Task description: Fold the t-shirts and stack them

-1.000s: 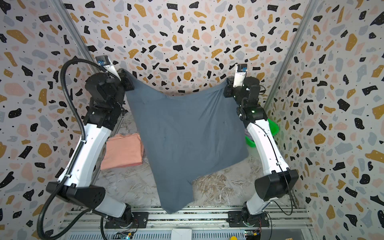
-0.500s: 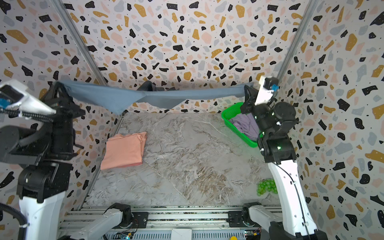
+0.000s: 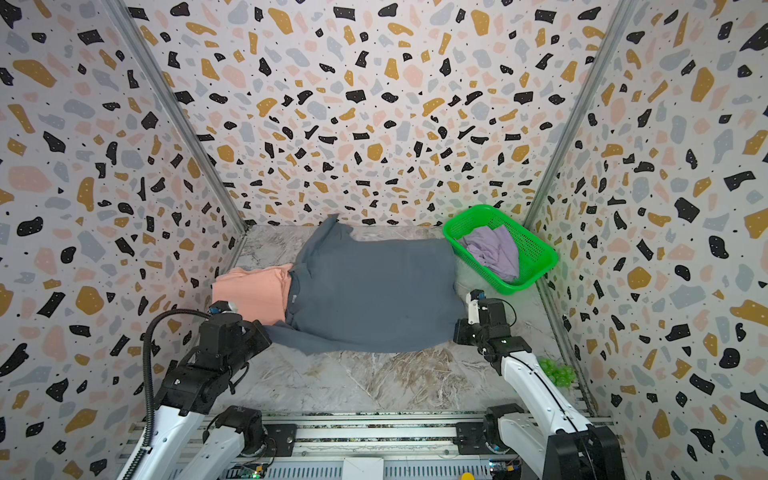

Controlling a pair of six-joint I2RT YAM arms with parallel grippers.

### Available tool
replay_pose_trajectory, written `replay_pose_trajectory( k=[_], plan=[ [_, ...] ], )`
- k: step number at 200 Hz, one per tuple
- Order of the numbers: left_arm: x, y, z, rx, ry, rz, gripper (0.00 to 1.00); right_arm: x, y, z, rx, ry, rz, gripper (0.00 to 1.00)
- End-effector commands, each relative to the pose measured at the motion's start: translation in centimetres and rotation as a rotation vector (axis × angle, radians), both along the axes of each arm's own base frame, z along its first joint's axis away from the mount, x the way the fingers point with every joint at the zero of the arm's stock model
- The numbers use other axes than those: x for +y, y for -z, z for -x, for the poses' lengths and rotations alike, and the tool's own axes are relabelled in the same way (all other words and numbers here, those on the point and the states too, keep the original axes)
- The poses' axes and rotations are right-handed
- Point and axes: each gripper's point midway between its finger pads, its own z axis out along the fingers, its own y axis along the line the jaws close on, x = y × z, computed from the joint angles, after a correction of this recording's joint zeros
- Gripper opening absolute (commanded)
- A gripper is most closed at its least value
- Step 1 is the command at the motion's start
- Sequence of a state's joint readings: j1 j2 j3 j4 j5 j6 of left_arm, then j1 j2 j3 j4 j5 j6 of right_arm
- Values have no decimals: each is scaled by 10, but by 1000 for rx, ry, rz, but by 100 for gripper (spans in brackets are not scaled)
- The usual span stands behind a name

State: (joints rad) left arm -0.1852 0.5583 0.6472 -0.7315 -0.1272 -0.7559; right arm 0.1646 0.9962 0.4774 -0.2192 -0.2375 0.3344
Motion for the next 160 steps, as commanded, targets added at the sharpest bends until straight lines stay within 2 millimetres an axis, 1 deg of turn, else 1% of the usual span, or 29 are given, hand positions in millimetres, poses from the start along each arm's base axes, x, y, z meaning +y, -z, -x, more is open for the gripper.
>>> replay_pose_trajectory(
  k=[1,16,25,39,59,84,90,104,121,133,143,152,160],
  plan=[
    [-14,7,0,38,36,73,0,2,-2,-3,2,1,-13,1],
    [-20,19,2,94,78,73,0,-2,8,0,35,10,11,0],
    [-25,22,3,108,104,83,0,-5,12,1,57,26,24,0],
    [-29,20,2,103,126,93,0,-9,15,3,82,52,38,0],
    [-29,13,0,90,129,90,0,-14,10,2,74,83,45,0],
    [-29,19,9,139,136,91,0,-24,12,4,102,135,78,0],
    [-31,17,10,144,147,98,0,-26,12,5,113,150,82,0],
    [-35,6,12,140,166,111,0,-29,8,5,127,177,81,0],
    [-47,-22,10,87,234,153,0,-34,0,4,128,208,92,0],
    [-65,-42,10,48,325,210,0,-38,-6,2,125,219,101,0],
    [-81,-54,13,41,407,275,0,-40,-7,2,133,219,107,0],
    [-92,-57,20,71,461,318,0,-40,-6,1,149,216,111,2],
    [-89,-52,26,126,453,309,0,-41,-3,1,169,217,118,8]
  ],
)
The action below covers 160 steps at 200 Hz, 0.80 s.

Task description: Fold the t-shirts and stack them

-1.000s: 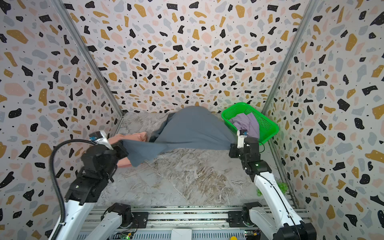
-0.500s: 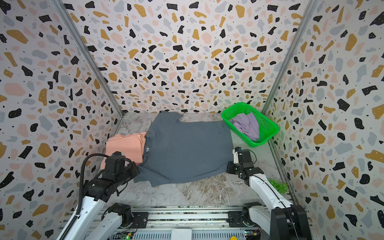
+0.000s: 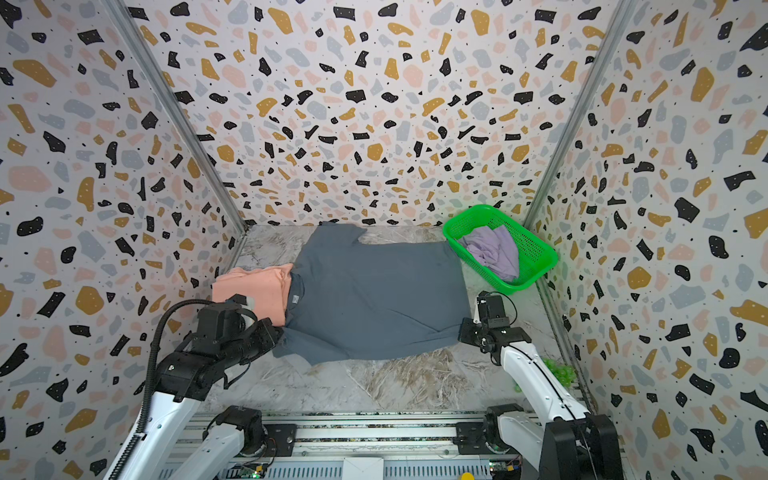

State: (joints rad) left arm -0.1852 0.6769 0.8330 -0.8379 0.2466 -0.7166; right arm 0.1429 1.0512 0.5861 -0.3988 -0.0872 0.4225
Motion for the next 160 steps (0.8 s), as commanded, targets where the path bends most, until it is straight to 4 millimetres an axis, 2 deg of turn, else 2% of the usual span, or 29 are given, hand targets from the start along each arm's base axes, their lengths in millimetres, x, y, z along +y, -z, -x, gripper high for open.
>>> replay_pose_trajectory(
  k=[1,7,14,17,31,49,80,105,132,160],
  plan=[
    [-24,-13,18,53,149,83,0,-9,-3,1,46,34,32,10],
    [-10,-7,21,94,95,13,0,-10,0,0,62,36,38,18],
    [14,-2,25,129,3,-103,17,-10,2,-1,73,38,41,31],
    [24,-2,26,135,-34,-147,23,-10,2,-3,74,39,41,34],
    [60,-13,22,98,-186,-284,44,-7,-4,-12,48,30,27,36],
    [68,-26,9,16,-252,-295,48,-3,-17,-23,-1,28,6,39],
    [34,10,-1,67,-106,-182,45,5,-37,-35,-61,-2,-26,40],
    [0,26,5,84,58,-70,46,15,-47,-36,-101,-48,-73,40],
    [-22,53,16,130,150,-32,49,27,-40,-34,-109,-75,-137,40],
    [-58,72,15,123,239,6,52,43,-33,-40,-121,-100,-226,40]
  ],
)
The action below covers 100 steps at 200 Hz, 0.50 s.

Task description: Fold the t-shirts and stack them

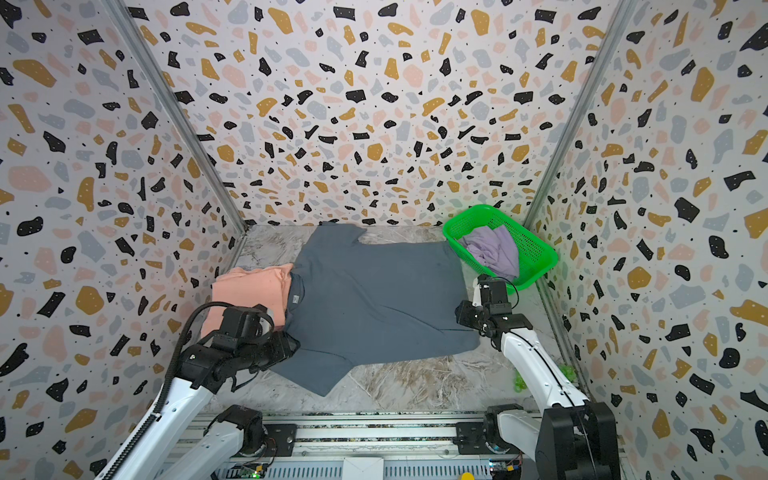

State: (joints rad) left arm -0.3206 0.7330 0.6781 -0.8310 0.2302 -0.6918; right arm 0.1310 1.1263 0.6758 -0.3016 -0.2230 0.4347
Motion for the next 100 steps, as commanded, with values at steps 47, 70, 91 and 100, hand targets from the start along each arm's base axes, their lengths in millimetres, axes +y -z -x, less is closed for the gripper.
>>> replay_pose_trajectory(
  k=[47,70,91,100],
  plan=[
    [-83,52,-2,-34,213,-45,54,34,25,-2,20,-73,-110,40],
    [-84,74,1,-44,223,-146,54,34,35,2,36,-75,-105,40],
    [-82,91,5,-49,224,-192,54,32,42,6,48,-69,-94,40],
    [-81,97,7,-48,222,-199,54,31,47,9,64,-66,-89,40]
  ],
)
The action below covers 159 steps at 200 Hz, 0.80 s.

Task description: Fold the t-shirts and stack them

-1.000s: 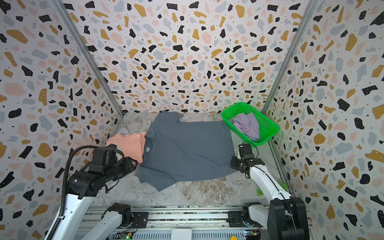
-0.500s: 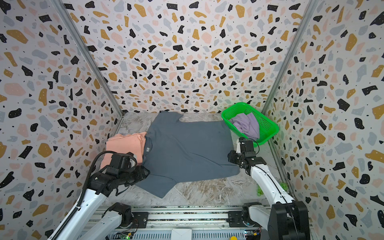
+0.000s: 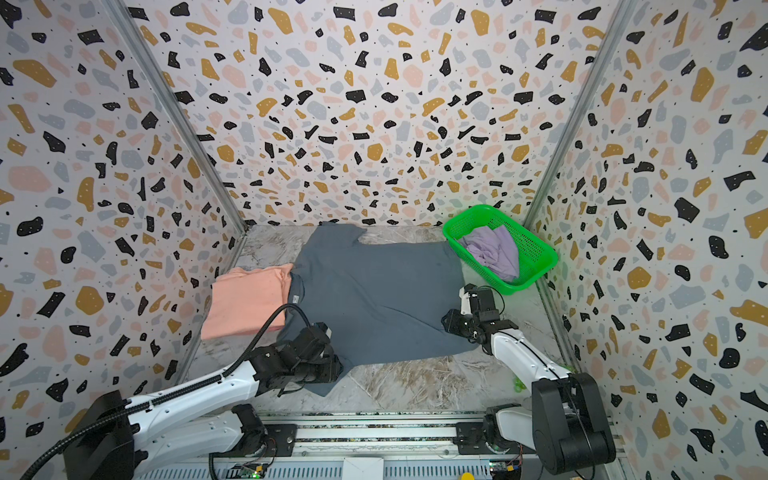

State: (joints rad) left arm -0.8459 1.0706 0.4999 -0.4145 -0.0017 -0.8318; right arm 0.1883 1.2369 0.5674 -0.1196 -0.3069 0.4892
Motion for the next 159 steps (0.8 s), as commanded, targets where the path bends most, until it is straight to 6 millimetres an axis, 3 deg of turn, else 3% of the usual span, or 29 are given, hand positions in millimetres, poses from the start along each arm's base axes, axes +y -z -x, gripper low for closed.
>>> replay_pose_trajectory(
  k=[1,36,81,102,122,140,159],
  plan=[
    [2,8,-11,-82,-55,-20,54,0,4,2,0,4,0,40],
    [-5,23,11,-34,-72,8,53,0,5,11,16,2,-5,40],
    [-42,23,51,42,7,119,53,-4,5,17,20,-1,14,40],
    [-82,-2,58,27,126,219,53,-5,1,19,5,1,14,40],
    [-106,-38,49,-38,174,273,54,-5,-4,20,-9,1,12,41],
    [-109,-63,36,-102,147,274,57,-7,-8,19,-18,4,18,42],
    [-92,-75,17,-169,73,215,60,-9,-8,19,-22,15,23,42]
  ],
)
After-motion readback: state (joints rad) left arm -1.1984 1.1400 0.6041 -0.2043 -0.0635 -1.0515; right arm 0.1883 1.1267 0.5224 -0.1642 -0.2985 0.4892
